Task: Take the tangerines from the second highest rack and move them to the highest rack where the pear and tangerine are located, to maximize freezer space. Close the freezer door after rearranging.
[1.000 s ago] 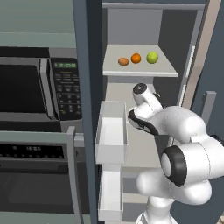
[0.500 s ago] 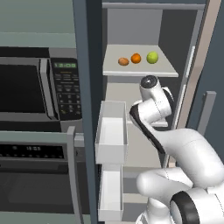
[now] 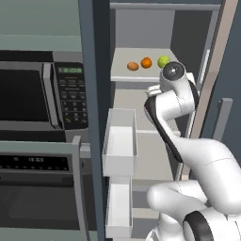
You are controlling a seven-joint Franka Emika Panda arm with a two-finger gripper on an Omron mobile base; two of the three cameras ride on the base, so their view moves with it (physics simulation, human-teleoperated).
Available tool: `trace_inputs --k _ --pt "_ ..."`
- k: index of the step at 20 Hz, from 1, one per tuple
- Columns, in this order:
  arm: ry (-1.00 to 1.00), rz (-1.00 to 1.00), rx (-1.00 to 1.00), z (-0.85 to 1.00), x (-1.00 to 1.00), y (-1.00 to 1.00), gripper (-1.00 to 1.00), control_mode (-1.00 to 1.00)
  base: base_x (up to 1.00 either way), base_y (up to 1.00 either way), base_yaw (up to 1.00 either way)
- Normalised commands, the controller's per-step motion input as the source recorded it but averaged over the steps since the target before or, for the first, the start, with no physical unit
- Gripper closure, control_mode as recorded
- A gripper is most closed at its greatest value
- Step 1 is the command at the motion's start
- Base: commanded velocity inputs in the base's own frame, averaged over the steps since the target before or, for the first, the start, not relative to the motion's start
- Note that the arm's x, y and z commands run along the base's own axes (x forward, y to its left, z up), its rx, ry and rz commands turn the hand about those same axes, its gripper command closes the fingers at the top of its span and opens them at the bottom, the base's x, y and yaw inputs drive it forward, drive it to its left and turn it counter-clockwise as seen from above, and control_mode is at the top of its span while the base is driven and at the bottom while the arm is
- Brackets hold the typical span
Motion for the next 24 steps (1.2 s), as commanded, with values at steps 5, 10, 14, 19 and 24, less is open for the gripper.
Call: trace_inputs --k 5,10,14,19,24 --pt "-0.26 0.0 0.0 0.96 0.17 0.14 1.0 -1.0 0.0 0.0 0.0" --pt "-0.09 0.0 0.01 0.59 0.5 0.09 1.0 -1.0 0.0 0.0 0.0" --pt "0.18 0.0 0.11 0.05 0.86 0.0 1.0 -1.0 0.0 0.0 0.0" --pt "0.07 0.0 0.02 -0.18 0.82 -0.02 1.0 -1.0 0.0 0.0 0.0" --pt "-0.03 0.0 0.0 -0.34 0.7 -0.12 1.0 -1.0 0.0 0.0 0.0"
